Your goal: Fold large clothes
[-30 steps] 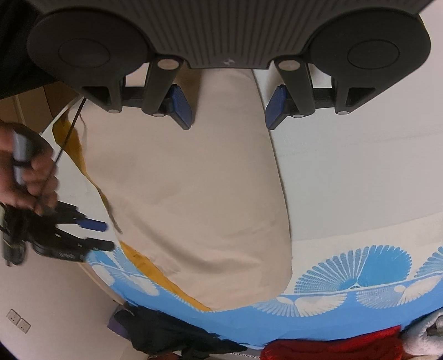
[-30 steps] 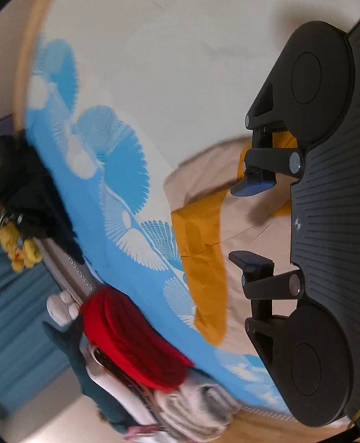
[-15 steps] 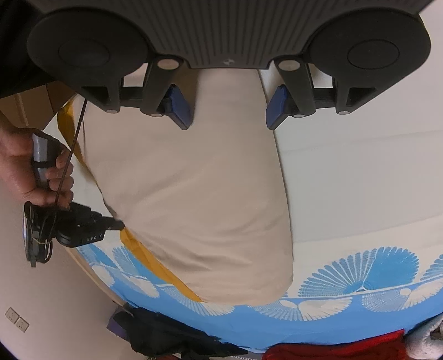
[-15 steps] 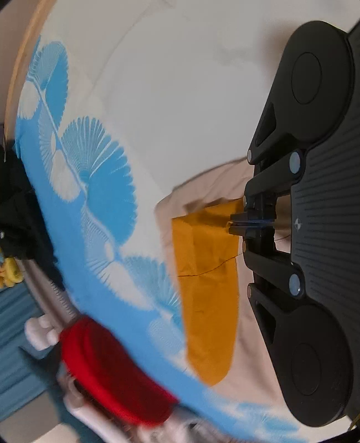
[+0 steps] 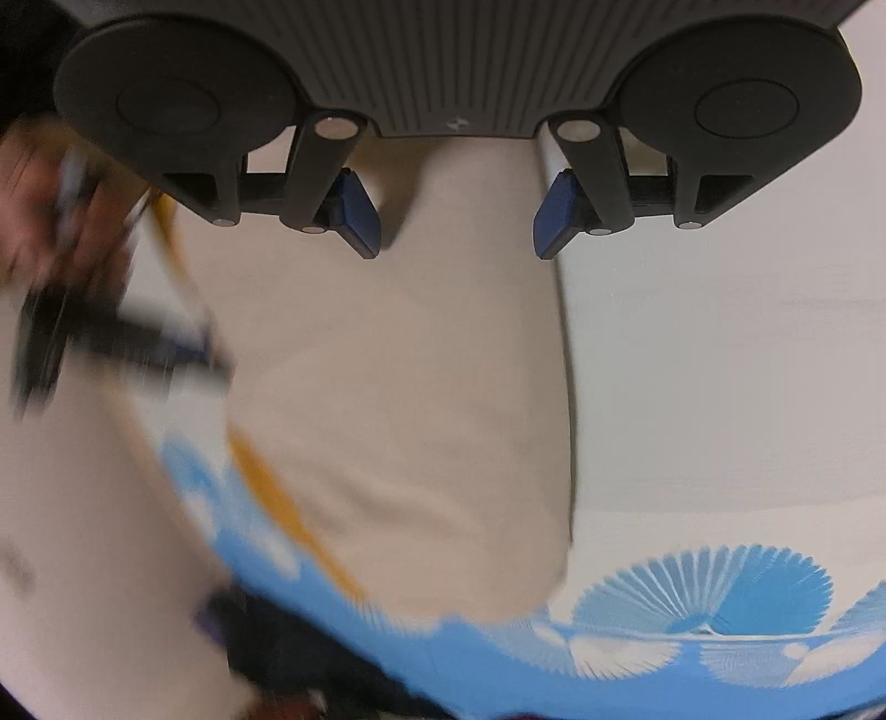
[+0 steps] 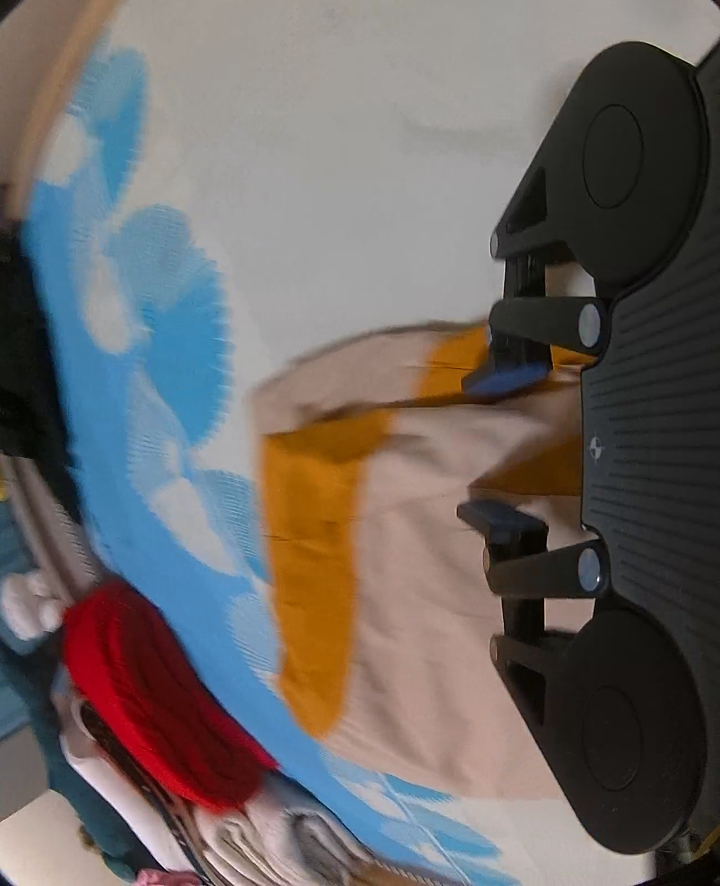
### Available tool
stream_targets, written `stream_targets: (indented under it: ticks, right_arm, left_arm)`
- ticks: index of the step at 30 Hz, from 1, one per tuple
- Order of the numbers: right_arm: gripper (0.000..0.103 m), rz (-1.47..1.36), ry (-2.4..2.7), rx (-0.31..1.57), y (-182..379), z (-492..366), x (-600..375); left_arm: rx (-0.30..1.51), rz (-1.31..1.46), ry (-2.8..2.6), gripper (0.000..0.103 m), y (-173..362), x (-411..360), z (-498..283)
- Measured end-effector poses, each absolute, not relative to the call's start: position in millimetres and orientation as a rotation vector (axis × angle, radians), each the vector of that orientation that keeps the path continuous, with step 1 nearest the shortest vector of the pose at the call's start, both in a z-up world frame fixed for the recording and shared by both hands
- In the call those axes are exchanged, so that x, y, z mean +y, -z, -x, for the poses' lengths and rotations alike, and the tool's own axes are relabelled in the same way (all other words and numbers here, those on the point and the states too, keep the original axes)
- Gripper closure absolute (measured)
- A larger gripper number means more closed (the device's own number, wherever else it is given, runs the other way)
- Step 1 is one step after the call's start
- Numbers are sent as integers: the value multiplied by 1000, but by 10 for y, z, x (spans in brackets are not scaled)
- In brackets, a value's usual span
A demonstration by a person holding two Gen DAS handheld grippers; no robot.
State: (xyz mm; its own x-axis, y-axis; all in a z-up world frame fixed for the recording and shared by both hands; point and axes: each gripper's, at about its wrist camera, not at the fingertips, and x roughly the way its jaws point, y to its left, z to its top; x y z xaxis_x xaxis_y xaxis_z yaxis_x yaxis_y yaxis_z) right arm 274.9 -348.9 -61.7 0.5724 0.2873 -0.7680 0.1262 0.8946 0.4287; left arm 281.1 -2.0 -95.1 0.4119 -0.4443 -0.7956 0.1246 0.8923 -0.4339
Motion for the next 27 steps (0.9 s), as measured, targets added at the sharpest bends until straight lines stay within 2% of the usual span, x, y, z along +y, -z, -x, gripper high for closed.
stream_targets:
  ticks: [1,3,8,9,12,15,18,20,22,24,25,27]
  right_arm:
    - [43,-462,-114,1002,661,-2721,-3491]
    - [35,-415,-123,1046,720,-2677,-3478]
    - [34,-467,-140,1085,812,-2619,-3538]
    - [34,-472,-144,1089,813,-2625,-3543]
    - [44,-484,-159,1096,838,-2633,-3512]
    - [56,-467,-177,1093,831,-2626,-3433]
    - [73,-431,-180,1080,806,-2615,-3371]
    - [86,-414,-173,1073,795,-2608,-3351]
    - [93,-411,-162,1055,752,-2600,-3340]
    - [95,-409,-148,1036,702,-2611,-3300]
    - [97,-408,-142,1026,680,-2614,-3275]
    - [98,-415,-137,1005,647,-2641,-3209]
  left_arm:
    - [1085,382,356,28,950,43,-2884]
    - [1094,444,337,25,1001,133,-3035]
    - [1142,621,302,25,1260,330,-3477]
    - [1152,656,312,23,1334,339,-3549]
    - [1165,730,353,14,1547,317,-3748]
    - [1158,809,375,14,1724,290,-3880]
    - [1102,815,378,15,1739,228,-3939]
    - [1068,762,373,24,1676,146,-3956]
    - [1036,676,374,50,1551,70,-3966]
    - [1006,624,396,65,1382,28,-3981]
    - [981,582,413,69,1245,6,-3990]
    - [930,501,429,71,990,-12,-3995]
